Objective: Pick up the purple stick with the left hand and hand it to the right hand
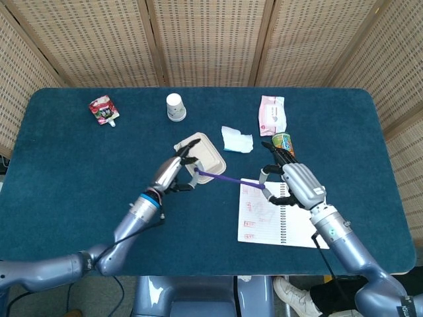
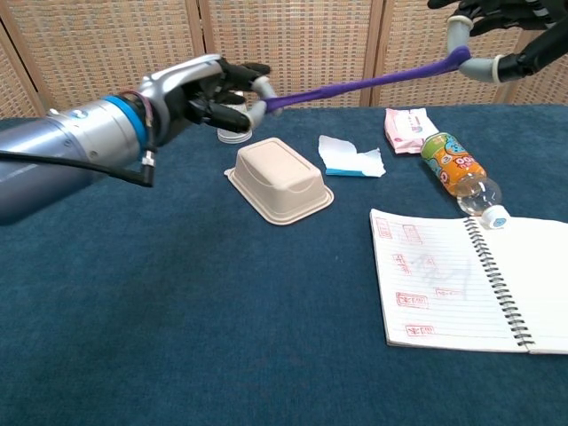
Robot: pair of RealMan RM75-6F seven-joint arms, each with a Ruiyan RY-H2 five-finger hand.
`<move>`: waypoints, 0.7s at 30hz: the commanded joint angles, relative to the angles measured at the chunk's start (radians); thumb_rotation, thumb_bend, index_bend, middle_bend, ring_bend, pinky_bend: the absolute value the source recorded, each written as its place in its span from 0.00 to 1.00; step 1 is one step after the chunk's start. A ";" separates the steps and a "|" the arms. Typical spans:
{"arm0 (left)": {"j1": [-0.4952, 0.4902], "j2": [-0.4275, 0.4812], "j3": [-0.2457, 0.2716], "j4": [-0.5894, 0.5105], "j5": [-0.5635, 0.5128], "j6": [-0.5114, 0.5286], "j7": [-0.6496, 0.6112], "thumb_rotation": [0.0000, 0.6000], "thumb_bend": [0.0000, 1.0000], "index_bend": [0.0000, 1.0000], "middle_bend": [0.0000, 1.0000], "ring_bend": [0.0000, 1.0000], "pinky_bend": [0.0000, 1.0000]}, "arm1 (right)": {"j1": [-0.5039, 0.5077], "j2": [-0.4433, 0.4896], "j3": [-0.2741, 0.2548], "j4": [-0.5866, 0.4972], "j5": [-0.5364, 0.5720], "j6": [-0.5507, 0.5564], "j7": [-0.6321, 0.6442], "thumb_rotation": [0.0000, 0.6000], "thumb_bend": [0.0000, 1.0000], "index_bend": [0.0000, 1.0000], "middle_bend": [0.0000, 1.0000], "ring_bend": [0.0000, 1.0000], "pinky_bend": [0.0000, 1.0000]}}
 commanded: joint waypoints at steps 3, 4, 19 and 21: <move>0.081 0.162 0.006 0.029 0.026 0.022 -0.055 1.00 0.62 0.77 0.00 0.00 0.00 | -0.029 0.021 -0.009 0.055 -0.012 0.009 0.033 1.00 0.76 0.76 0.00 0.00 0.00; 0.092 0.181 0.007 0.040 0.026 0.023 -0.069 1.00 0.62 0.77 0.00 0.00 0.00 | -0.032 0.022 -0.013 0.066 -0.012 0.010 0.034 1.00 0.76 0.76 0.00 0.00 0.00; 0.238 0.432 0.145 0.314 0.235 0.073 -0.306 1.00 0.62 0.78 0.00 0.00 0.00 | -0.071 -0.056 -0.069 0.193 -0.047 0.019 0.038 1.00 0.76 0.76 0.00 0.00 0.00; 0.245 0.438 0.161 0.340 0.256 0.091 -0.283 1.00 0.62 0.78 0.00 0.00 0.00 | -0.066 -0.067 -0.072 0.189 -0.048 0.014 0.019 1.00 0.76 0.76 0.00 0.00 0.00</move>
